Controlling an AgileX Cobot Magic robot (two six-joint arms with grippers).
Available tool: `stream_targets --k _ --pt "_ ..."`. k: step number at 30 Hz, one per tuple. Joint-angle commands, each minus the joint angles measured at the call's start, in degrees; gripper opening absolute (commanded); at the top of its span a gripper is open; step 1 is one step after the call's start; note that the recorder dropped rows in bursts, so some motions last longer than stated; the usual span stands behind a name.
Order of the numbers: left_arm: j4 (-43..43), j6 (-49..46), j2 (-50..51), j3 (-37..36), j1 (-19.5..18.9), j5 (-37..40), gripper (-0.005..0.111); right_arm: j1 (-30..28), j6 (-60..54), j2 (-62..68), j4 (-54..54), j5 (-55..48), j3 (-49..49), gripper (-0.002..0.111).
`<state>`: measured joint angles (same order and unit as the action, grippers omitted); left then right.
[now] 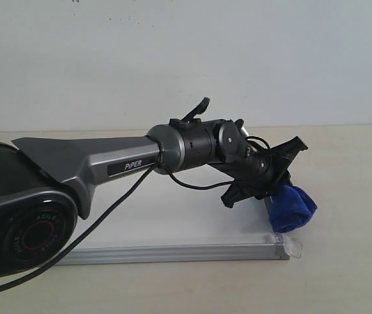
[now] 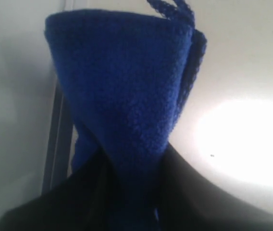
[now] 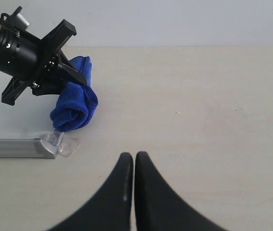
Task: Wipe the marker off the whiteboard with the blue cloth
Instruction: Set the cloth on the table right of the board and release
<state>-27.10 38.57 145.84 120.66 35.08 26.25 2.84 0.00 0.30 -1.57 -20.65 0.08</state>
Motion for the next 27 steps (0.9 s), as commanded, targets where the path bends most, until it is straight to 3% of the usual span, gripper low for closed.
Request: stream_targets --k 1,10,11,13,14,16,27 --pt "-1.9 -1.1 -0.2 -0.1 0.3 -0.5 0.004 -0.3 0.0 -0.3 0.4 0.2 -0.1 0.001" --pt "-2.0 -2.7 -0.2 -0.1 0.3 -0.5 0.007 -0.3 0.0 -0.3 0.4 0.2 -0.1 0.001" --pt "-2.0 -2.7 -0.2 -0.1 0.3 -0.5 0.011 -0.3 0.0 -0.3 0.4 0.2 -0.1 0.001" --pt "-2.0 -2.8 -0.2 -0.1 0.3 -0.4 0.028 -0.3 0.0 -0.3 0.4 0.2 -0.1 0.001" --pt "-2.0 -2.8 -0.2 -0.1 0.3 -0.4 0.042 -0.3 0.0 -0.3 0.4 0.2 -0.1 0.001" --pt "-2.0 -2.8 -0.2 -0.1 0.3 -0.4 0.053 -0.3 0.0 -0.3 0.4 0.2 -0.1 0.001" --pt "-1.1 -4.7 -1.2 0.2 -0.4 2.5 0.055 -0.3 0.0 -0.3 0.4 0.2 -0.1 0.001"
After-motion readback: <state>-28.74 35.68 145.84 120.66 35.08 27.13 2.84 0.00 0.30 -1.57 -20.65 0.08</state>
